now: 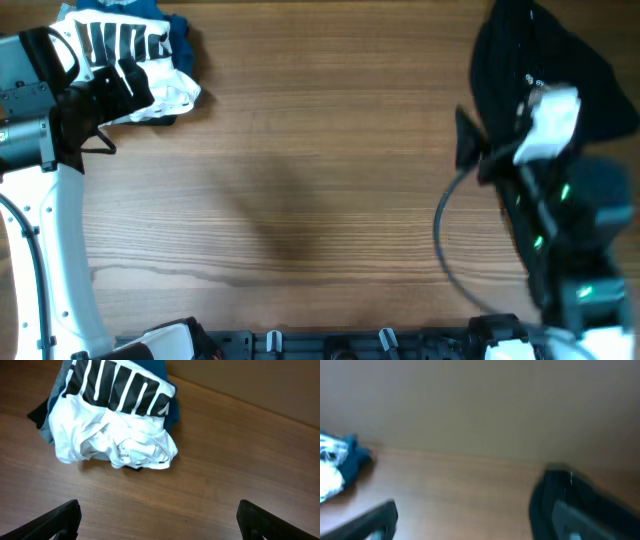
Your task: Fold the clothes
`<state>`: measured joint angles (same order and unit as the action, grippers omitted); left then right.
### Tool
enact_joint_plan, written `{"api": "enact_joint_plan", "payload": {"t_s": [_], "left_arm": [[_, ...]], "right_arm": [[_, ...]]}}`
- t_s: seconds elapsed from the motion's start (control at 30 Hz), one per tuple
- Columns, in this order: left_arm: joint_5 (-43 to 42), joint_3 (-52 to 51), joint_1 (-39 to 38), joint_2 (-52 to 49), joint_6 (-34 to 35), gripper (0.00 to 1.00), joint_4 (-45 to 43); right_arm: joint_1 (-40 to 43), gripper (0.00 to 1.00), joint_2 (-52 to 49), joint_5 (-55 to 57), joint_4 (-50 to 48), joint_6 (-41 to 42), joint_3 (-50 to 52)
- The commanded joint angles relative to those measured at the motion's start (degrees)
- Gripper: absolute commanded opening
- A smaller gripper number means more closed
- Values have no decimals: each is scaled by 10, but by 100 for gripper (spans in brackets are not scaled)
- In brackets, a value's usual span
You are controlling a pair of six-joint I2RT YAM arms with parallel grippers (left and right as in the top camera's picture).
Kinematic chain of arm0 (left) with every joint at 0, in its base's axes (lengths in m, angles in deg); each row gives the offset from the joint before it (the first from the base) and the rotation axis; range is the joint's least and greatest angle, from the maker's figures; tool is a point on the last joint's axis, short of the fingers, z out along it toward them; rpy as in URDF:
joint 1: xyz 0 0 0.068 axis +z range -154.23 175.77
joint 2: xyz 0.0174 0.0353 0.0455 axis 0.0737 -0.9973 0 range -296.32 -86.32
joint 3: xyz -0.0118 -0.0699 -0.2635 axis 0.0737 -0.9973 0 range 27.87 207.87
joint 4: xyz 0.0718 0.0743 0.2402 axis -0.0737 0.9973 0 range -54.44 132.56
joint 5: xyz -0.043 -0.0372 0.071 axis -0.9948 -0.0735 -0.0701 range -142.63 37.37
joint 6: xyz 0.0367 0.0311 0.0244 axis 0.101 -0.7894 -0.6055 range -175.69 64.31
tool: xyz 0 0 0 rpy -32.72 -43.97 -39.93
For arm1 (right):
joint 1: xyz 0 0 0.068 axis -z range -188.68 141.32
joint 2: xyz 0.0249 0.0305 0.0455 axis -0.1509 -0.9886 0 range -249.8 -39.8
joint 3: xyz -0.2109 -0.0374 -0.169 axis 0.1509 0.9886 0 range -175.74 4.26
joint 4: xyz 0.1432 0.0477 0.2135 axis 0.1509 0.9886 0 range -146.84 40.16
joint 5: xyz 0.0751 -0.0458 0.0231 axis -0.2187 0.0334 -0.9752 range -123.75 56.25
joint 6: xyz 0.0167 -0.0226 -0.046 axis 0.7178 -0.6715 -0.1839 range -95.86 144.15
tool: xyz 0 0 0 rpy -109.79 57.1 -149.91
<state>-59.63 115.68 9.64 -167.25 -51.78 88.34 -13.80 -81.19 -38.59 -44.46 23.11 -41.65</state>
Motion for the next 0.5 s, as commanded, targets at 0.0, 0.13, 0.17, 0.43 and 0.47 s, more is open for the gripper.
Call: {"api": "enact_joint_plan", "payload": {"t_s": [0.0, 0.13, 0.17, 0.43, 0.47], "left_arm": [[-7, 3, -2, 2, 9, 100, -2], [-7, 3, -2, 2, 9, 100, -2], [-7, 3, -2, 2, 9, 100, -2], [-7, 3, -2, 2, 9, 100, -2], [-7, 3, -2, 2, 9, 100, -2]], "right_arm": [[4, 100, 117, 6, -125, -3, 191], [4, 100, 213, 6, -182, -3, 319], [4, 100, 234, 6, -184, -3, 339], [4, 100, 300, 6, -188, -3, 377], [4, 100, 302, 6, -189, -3, 378]]}}
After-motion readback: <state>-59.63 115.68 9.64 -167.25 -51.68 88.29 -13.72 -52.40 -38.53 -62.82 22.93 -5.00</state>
